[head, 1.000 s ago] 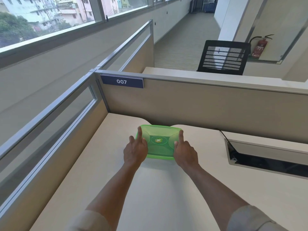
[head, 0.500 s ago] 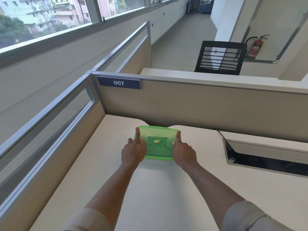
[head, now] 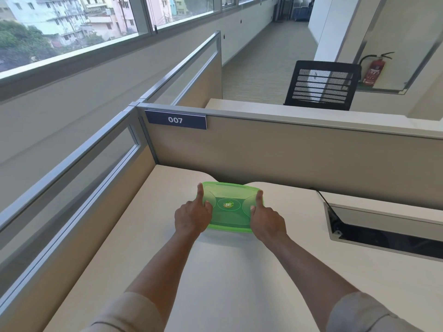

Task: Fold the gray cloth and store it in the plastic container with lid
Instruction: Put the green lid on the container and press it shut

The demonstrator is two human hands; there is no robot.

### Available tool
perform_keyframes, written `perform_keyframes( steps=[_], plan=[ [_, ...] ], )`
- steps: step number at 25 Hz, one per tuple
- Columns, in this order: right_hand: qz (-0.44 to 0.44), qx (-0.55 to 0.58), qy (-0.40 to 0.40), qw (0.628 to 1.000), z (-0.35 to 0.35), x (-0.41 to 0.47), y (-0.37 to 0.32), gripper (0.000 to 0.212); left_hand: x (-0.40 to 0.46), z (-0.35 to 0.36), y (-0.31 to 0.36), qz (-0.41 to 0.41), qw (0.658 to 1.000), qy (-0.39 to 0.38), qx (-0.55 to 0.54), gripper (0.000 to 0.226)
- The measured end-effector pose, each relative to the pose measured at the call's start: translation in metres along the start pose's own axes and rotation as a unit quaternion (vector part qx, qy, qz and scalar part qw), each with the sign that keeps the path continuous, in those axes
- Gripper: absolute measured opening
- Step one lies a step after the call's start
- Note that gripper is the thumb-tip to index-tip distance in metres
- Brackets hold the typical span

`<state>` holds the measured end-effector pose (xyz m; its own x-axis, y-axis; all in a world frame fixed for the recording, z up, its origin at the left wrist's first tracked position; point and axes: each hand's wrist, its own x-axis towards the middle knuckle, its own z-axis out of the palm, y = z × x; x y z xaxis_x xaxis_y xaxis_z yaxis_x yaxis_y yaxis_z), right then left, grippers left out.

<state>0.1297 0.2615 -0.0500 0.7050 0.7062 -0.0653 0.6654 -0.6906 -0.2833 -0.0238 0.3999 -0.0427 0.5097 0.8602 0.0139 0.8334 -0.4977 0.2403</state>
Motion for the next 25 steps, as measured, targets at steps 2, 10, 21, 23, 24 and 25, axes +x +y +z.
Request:
perform_keyframes(
  steps=[2, 10, 21, 23, 24, 25],
  plan=[
    [-0.005, -0.002, -0.001, 1.0, -0.001, 0.0, 0.0, 0.059, 0.003, -0.001, -0.002, -0.001, 1.0, -0.003, 0.009, 0.062],
    [-0.007, 0.006, 0.001, 1.0, 0.0, 0.0, -0.001, 0.058, 0.004, 0.004, -0.006, 0.005, 1.0, 0.006, -0.011, 0.06],
    [0.003, -0.012, 0.08, 0.997, -0.009, -0.006, -0.012, 0.065, -0.003, -0.002, 0.025, 0.065, 0.997, 0.025, 0.028, 0.064],
    [-0.068, -0.007, 0.107, 0.992, -0.011, -0.002, -0.019, 0.062, -0.005, 0.003, 0.038, 0.127, 0.991, 0.026, -0.009, 0.062],
    [-0.096, -0.005, 0.098, 0.991, -0.011, 0.001, -0.023, 0.06, -0.006, 0.006, 0.044, 0.142, 0.989, 0.013, -0.024, 0.061],
    [-0.113, -0.004, 0.079, 0.99, -0.009, 0.003, -0.026, 0.059, -0.006, 0.01, 0.048, 0.147, 0.989, 0.0, -0.032, 0.061]
  ],
)
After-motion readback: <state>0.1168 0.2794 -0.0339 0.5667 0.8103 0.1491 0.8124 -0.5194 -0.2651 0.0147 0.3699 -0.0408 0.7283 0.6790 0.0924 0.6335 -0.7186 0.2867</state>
